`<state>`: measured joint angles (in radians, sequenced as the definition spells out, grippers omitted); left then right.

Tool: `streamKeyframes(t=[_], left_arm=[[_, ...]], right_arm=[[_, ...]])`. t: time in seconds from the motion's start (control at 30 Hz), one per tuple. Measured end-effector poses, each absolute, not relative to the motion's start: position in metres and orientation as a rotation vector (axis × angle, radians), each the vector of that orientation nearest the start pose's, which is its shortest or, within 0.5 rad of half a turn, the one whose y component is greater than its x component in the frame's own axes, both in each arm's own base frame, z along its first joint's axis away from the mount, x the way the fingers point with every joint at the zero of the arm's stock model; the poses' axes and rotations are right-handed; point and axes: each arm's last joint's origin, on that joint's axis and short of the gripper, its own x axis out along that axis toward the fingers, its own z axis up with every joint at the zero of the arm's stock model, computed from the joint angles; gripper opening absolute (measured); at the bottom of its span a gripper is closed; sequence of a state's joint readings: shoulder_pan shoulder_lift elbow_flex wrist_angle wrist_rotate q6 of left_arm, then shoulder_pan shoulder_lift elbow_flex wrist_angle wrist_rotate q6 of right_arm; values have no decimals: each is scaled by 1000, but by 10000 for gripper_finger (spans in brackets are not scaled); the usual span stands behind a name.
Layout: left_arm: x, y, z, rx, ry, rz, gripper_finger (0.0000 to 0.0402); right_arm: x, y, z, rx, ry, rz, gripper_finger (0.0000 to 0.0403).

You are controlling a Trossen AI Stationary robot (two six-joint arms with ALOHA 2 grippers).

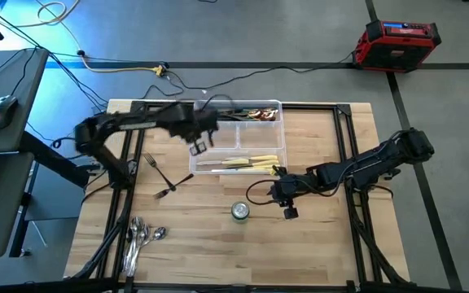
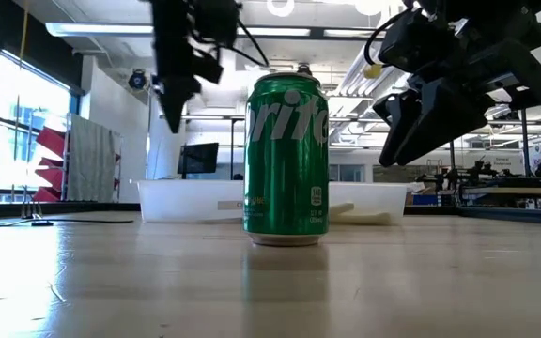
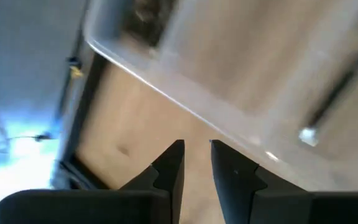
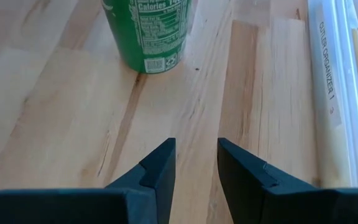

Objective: Sort silverware
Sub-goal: Put the black fork into the silverware tray

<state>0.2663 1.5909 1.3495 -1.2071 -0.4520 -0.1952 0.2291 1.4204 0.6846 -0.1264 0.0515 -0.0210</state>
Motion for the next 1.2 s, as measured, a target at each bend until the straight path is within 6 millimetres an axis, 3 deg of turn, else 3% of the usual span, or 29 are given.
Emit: streamKeyframes(t=[0.27,0.5,0.7,0.93,1.2], left_arm=[[223,6,231,-234,1452,665,59],[194,-29,191,-187,1665,481,59],[186,-34,174,5,1730,350,67],[175,-18,161,196,1801,322,120],[176,-1,159,112,1817,362,145]], right_arm=[[259,59,171,-118,854,169,103],[260,59,172,-90,839,159,103],[259,62,173,-77,837,161,103],[257,71,173,-82,832,190,103],[257,78,174,-92,812,217,103]])
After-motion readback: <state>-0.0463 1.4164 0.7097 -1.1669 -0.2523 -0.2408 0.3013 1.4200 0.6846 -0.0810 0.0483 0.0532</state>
